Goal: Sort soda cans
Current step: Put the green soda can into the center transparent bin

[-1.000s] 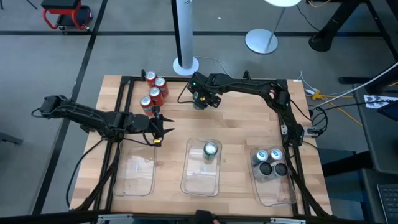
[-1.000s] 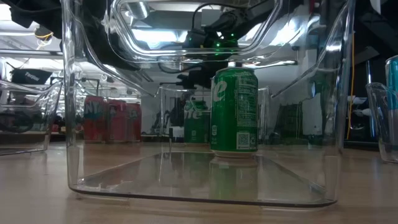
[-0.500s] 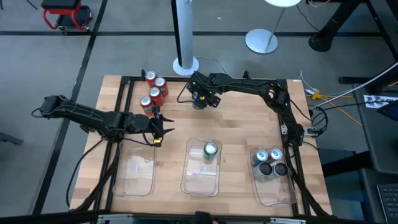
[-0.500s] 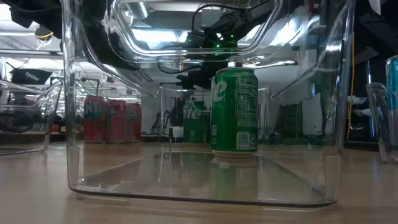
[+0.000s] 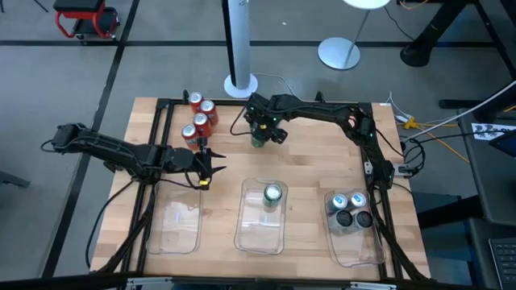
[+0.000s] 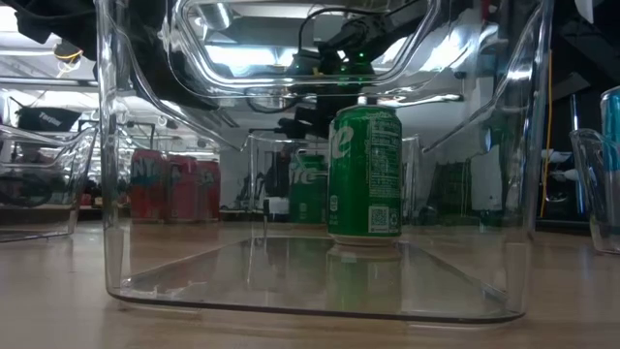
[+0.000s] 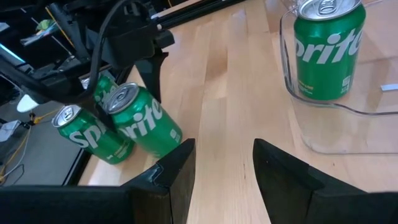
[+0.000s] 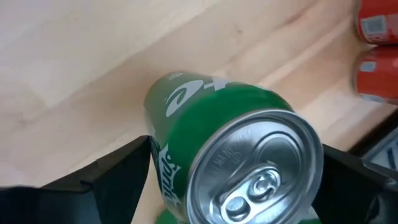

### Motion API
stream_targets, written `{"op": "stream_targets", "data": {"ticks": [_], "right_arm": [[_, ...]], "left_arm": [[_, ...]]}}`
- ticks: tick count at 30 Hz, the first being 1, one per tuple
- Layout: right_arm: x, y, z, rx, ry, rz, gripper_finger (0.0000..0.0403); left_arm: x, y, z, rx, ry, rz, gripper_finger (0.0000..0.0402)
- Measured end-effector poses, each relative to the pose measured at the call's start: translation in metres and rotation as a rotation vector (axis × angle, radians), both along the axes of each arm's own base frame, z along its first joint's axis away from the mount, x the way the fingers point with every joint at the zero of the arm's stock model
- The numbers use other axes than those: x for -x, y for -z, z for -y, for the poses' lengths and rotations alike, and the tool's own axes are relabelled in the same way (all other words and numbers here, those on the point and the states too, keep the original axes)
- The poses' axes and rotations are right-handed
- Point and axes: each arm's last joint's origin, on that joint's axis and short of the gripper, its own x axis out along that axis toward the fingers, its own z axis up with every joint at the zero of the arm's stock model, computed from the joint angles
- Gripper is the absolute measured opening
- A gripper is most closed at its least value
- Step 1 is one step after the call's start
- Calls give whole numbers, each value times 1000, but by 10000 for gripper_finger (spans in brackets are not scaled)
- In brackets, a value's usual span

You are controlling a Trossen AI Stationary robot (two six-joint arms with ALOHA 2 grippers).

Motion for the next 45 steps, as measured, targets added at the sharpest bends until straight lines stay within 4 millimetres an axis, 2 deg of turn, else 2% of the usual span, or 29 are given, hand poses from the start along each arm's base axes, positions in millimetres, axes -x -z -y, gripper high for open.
{"op": "stream_targets", "data": {"ticks": [15,28,40,45], "right_arm": [[-6,-5,-22,-29,-24,-16,372],[-14,-6,-48,51,-147,-29,372],[-13,1,-48,32,-128,-31,371],[-12,1,-48,31,-127,-33,355]], "left_arm": [[0,0,0,0,1,0,153],[0,0,0,-1,1,2,153],[0,-1,0,-1,1,7,153],[0,-1,0,-2,2,6,153]]}}
